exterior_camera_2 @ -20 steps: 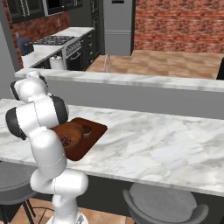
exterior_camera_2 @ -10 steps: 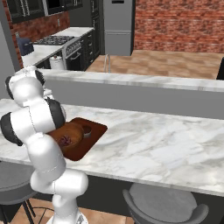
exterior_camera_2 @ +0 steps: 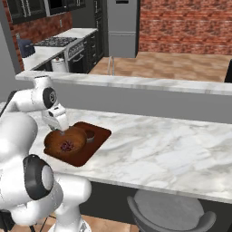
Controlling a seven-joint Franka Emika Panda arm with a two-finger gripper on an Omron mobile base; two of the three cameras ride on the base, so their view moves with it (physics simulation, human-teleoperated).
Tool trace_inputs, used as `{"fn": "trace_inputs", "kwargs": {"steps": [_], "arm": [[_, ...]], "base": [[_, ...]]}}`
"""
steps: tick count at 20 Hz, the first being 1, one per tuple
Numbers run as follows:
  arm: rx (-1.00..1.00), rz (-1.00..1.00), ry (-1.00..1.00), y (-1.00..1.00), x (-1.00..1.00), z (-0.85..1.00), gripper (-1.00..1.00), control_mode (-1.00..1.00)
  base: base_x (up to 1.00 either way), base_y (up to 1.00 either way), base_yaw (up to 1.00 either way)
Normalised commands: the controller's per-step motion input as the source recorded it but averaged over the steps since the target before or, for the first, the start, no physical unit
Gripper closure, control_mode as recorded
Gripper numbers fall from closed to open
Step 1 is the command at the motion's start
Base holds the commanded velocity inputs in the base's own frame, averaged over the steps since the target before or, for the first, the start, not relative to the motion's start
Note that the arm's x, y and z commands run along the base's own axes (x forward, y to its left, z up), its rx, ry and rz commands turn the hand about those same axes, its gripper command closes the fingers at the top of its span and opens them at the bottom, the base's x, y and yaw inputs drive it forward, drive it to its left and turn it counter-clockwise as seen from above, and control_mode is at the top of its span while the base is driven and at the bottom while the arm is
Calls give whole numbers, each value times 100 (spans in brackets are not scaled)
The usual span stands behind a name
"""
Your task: Place the bowl with cake and the cupcake onto the tray.
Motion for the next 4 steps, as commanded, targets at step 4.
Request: {"fn": "trace_inputs", "kwargs": {"steps": [4], "arm": [[41, 0, 0, -100, -35, 0, -100, -100]], "base": [[0, 0, 0]]}}
